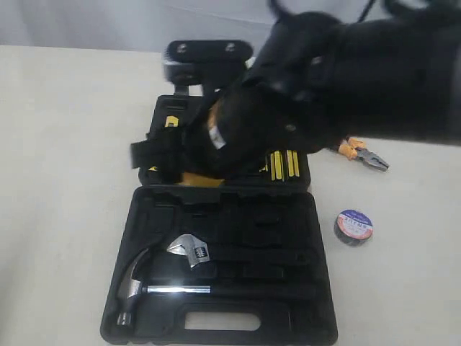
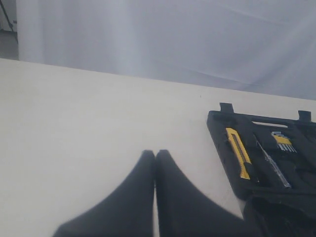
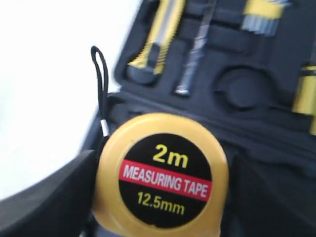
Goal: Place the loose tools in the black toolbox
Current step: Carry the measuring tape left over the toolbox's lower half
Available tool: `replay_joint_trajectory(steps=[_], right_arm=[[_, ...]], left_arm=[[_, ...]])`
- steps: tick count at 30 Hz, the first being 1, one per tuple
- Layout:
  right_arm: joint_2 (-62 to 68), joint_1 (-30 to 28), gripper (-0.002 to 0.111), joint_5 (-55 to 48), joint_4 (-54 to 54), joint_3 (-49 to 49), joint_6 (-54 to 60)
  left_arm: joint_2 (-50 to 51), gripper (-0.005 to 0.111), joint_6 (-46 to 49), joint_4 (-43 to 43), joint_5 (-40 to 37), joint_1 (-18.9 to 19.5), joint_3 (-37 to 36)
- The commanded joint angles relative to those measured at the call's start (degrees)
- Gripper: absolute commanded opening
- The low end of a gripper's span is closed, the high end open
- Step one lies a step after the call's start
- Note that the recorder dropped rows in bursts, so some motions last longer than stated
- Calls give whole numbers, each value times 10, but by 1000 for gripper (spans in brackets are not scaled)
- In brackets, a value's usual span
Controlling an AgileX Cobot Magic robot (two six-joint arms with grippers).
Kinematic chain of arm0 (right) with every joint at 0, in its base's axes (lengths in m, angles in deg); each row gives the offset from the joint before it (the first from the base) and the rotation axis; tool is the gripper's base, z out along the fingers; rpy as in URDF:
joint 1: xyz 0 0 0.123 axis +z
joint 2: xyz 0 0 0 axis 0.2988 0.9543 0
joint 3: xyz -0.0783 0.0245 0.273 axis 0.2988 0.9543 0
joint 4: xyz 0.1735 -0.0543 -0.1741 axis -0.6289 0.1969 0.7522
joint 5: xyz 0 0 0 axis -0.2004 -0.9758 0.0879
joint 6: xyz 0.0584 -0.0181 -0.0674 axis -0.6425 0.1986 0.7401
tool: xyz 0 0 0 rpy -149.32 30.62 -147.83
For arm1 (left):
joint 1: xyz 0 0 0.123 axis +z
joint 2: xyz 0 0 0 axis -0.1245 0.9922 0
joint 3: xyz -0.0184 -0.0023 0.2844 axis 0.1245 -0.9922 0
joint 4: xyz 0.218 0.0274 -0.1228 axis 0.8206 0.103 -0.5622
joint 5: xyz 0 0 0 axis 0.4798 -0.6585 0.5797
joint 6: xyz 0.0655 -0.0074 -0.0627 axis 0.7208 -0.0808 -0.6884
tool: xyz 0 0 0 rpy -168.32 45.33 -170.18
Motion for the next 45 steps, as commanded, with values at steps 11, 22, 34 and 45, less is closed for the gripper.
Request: replay_joint_trajectory(steps=[11,22,34,45], right_arm=[[221,33,-1,37,23,-131,-54],[246,33,0,32,56,-140,-54],[246,38,6,-18,64,-140,-49],[246,52,69,-15,46,-140,-51]], left_arm=[[2,0,0,-5,-2,-3,3],[2,0,0,-5,-2,-3,3],[2,0,0,-5,-2,-3,3],[2,0,0,-5,-2,-3,3]])
